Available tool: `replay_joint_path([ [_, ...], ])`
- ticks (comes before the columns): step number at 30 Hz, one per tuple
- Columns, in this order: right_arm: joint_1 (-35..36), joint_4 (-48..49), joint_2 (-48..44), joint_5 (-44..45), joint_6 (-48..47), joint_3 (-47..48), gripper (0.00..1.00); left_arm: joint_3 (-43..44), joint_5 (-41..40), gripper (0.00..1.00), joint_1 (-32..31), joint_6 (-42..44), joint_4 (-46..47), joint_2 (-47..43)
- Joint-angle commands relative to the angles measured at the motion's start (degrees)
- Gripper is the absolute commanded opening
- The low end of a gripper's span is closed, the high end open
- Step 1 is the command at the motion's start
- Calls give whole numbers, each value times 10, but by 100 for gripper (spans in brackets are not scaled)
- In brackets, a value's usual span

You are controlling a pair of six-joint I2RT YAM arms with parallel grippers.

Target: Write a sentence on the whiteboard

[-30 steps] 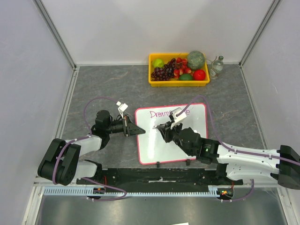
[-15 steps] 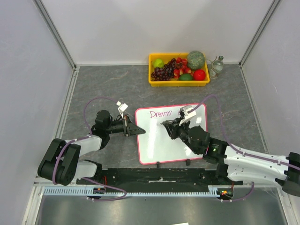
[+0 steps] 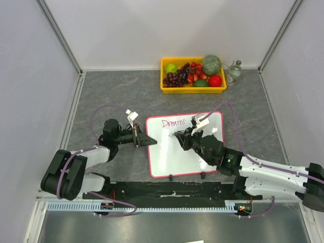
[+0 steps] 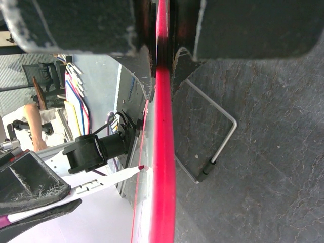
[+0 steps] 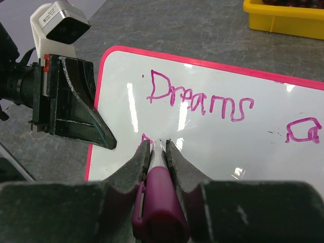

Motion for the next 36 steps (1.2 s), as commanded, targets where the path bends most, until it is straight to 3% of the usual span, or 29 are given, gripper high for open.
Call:
replay_joint_path([
  [1, -2, 5, 11, 0, 3, 2, 0, -12, -49, 2, -3, 84, -35, 7],
  [22, -2, -36, -16, -11, 15, -23, 0, -12, -49, 2, -3, 84, -35, 8],
  [36, -3, -39, -29, 43, 9, -16, 0, -12, -50, 2, -3, 84, -35, 8],
])
